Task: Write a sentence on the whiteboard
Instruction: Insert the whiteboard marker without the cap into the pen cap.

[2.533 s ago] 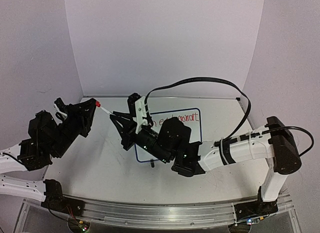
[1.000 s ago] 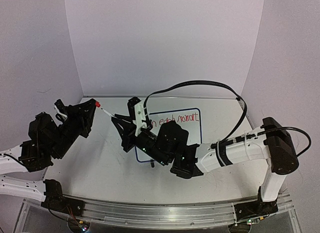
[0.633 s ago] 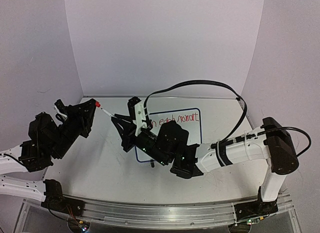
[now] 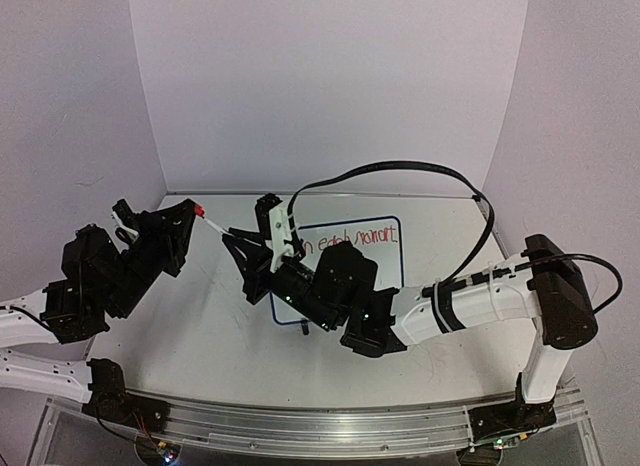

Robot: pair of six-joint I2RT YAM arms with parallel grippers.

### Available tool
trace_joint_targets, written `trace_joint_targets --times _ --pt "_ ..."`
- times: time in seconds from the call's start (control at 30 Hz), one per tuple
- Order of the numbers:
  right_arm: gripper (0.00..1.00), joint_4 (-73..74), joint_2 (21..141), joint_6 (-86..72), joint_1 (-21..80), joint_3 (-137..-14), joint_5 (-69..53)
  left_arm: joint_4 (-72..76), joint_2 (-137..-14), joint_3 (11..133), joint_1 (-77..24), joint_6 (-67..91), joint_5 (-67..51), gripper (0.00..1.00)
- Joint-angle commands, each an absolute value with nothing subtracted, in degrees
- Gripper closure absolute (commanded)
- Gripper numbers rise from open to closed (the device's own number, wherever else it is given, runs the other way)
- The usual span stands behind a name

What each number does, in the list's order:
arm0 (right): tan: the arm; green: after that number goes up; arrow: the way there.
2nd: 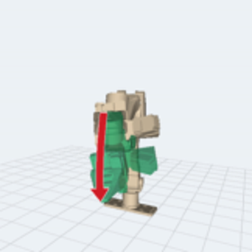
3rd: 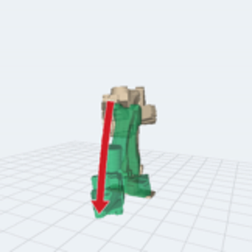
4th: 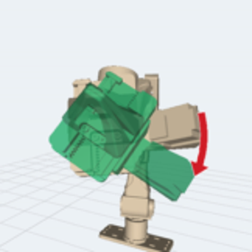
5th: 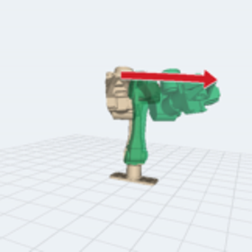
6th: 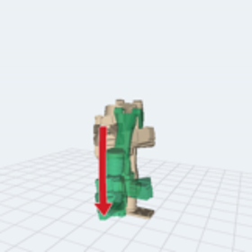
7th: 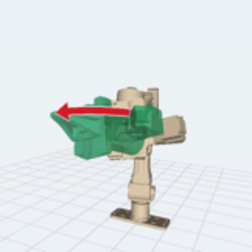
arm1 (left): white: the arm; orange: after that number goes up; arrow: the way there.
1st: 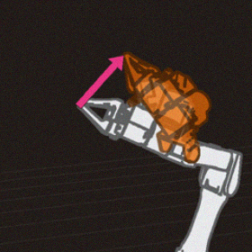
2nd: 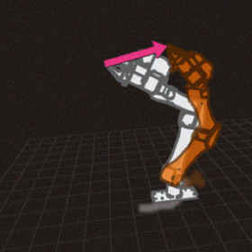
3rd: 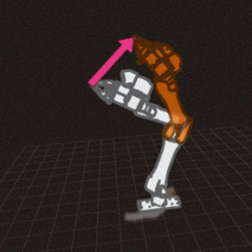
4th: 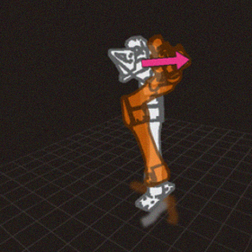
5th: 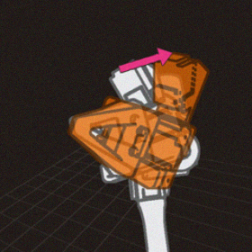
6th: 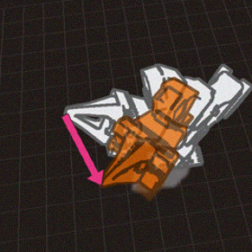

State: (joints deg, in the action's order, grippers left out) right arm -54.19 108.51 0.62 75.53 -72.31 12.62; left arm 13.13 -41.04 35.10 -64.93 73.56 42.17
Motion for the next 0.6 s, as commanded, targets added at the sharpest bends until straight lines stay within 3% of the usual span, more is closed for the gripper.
trace_joint_targets --times 0.0,0.57 --pt "1.00 -56.8 106.1 0.8 75.8 -73.3 13.7 14.9 -40.7 35.0 -65.1 73.3 42.5 1.00" --pt "1.00 -57.3 106.1 0.4 75.7 -72.6 12.6 14.9 -41.3 34.8 -65.1 74.1 42.1 1.00"
